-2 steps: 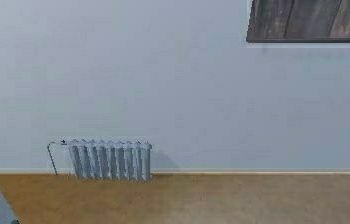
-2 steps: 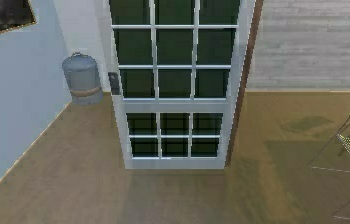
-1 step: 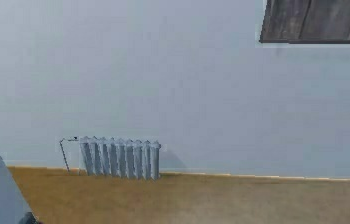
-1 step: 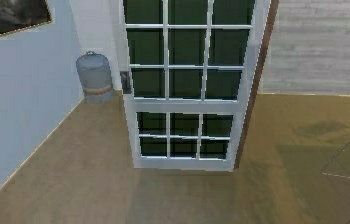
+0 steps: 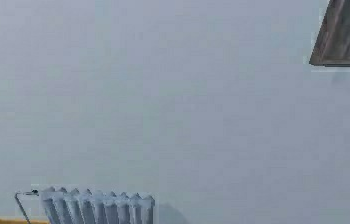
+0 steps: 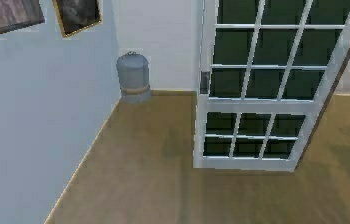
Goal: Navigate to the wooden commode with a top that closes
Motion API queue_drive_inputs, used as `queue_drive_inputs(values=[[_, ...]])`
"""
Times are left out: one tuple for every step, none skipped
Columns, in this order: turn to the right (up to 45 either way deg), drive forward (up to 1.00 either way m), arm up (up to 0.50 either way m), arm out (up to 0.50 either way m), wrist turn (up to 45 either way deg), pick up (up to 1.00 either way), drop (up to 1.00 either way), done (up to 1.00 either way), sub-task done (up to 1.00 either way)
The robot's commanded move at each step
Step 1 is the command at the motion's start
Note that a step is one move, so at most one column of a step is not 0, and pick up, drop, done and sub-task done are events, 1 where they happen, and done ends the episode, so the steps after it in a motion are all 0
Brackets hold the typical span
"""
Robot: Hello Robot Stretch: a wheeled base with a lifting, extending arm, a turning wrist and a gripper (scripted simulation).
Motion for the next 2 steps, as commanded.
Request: queue_drive_inputs(values=[[-27.0,0.00,0.00,0.00,0.0,0.00,0.00,0.00,0.00],[0.0,0.45,0.00,0.00,0.0,0.00,0.00,0.00,0.00]])
